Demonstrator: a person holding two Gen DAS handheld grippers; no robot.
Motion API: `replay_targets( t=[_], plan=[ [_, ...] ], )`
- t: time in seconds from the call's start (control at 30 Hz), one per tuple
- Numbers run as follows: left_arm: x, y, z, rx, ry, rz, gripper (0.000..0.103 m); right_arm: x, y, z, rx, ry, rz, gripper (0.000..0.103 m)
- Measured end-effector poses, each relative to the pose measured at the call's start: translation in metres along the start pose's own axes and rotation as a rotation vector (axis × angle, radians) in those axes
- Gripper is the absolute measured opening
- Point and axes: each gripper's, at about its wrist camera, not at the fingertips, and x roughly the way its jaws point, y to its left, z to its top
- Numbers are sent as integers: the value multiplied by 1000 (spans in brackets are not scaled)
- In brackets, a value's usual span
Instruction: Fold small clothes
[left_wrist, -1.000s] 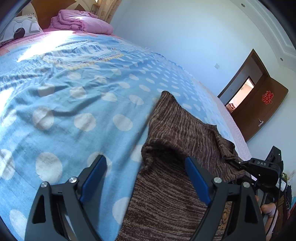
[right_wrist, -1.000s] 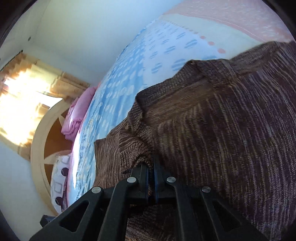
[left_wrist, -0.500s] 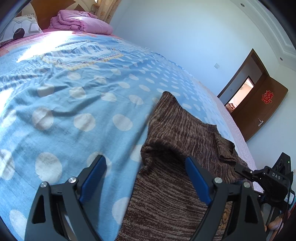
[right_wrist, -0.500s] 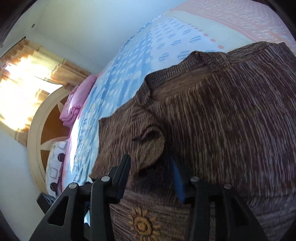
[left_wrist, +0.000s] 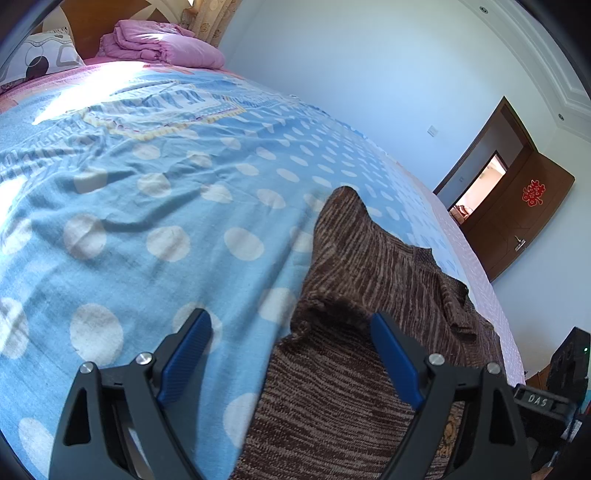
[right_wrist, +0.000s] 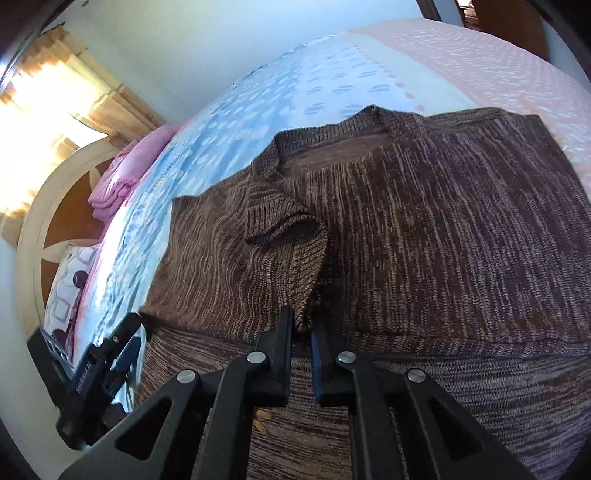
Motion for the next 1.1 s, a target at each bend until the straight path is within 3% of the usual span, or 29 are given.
replay_targets(
  t=[0.07,0.13,0.23,0.37,0.5,0.57,0.6,0.63,0.73,0.8,0.97,1.1],
  plan=[
    [0,0,0,0,0,-1,91,-10,4,2,-27,-43,-68,19],
    [0,0,0,1,0,1,91,-28,12,4,-78,-158,-180,39],
    [0,0,0,2,0,2,91,-47,34,7,-232,-296,-256,47],
    [1,0,1,6,2,6,91,-16,68,12,-542,-228,-285,46],
    [1,-1,1,5,1,4,91,36,78,19,-707,-83,-326,46],
    [1,-1,0,6,1,2,91,46,71,27,-685,-75,-314,30],
    [1,-1,1,6,2,1,92,43,64,34,-633,-76,-285,8],
    [1,-1,0,6,1,0,92,39,53,44,-541,-85,-251,6],
    [1,-1,1,8,2,-2,92,25,12,68,-249,-170,-244,6],
    [1,-1,0,8,2,-3,93,17,-5,70,-168,-210,-307,6],
    [1,-1,0,10,1,-1,93,2,18,44,-273,-224,-214,6],
    [1,-1,0,9,2,-2,93,18,32,28,-340,-156,-134,6]
  ],
)
